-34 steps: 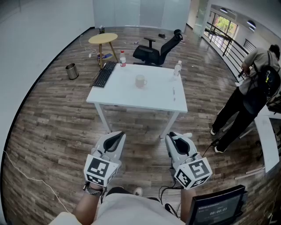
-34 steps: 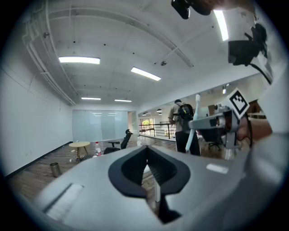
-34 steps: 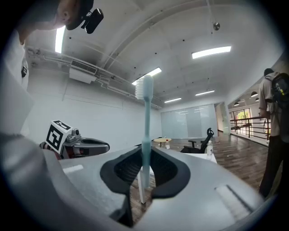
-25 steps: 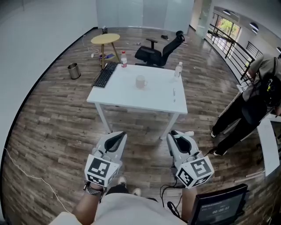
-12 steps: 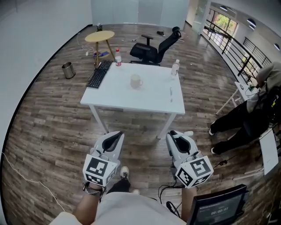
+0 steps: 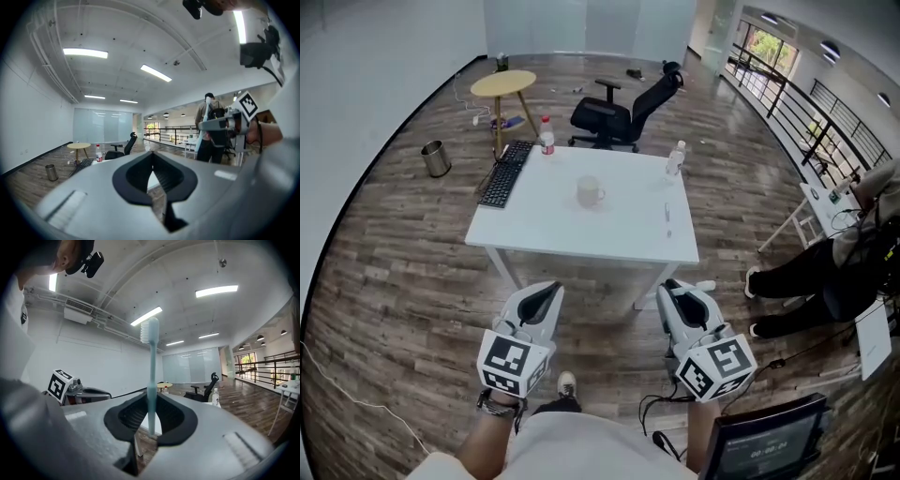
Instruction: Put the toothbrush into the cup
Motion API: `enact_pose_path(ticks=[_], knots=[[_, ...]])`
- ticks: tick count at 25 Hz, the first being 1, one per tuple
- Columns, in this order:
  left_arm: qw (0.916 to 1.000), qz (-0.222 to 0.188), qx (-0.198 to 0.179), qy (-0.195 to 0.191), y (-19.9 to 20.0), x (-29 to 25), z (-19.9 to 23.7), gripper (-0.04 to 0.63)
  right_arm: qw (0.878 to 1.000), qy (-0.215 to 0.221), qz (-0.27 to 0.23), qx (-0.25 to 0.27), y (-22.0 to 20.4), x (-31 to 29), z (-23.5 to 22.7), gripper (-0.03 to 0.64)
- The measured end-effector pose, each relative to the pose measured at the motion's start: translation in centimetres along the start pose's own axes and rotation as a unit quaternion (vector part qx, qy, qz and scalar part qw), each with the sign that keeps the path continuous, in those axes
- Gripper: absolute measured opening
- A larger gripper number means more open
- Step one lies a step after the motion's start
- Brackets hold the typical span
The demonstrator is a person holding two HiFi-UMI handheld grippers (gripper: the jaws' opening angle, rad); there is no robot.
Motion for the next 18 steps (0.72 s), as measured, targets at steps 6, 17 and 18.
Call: enact_pose_path(ticks=[6, 17, 18], knots=[[0.9999, -0.001, -0.01, -0.009, 1.1, -1.3, 3.3, 0.008, 1.0, -0.001, 0.003, -0.002, 1.5, -4.2, 0.2, 0.057], [0.9997, 0.018, 0.004, -0.017, 0.3, -4.2, 8.2, 0.009, 1.0, -0.014, 0.023, -0.011, 1.8, -9.3, -0.4, 0.057], [0.9996, 0.019, 0.002, -0.019, 0.4, -4.4, 8.6, 0.009, 1.0, -0.017, 0.021, -0.011, 2.0, -9.7, -0.4, 0.057]])
Point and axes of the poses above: the fingertips, and each gripper's own axes: x backward along the fingers, z to its left, y out of its top, the point moved 10 cm from there along x, backward along the fingers, and after that the axes turned 10 degrees about z, right-handed, at the moved point
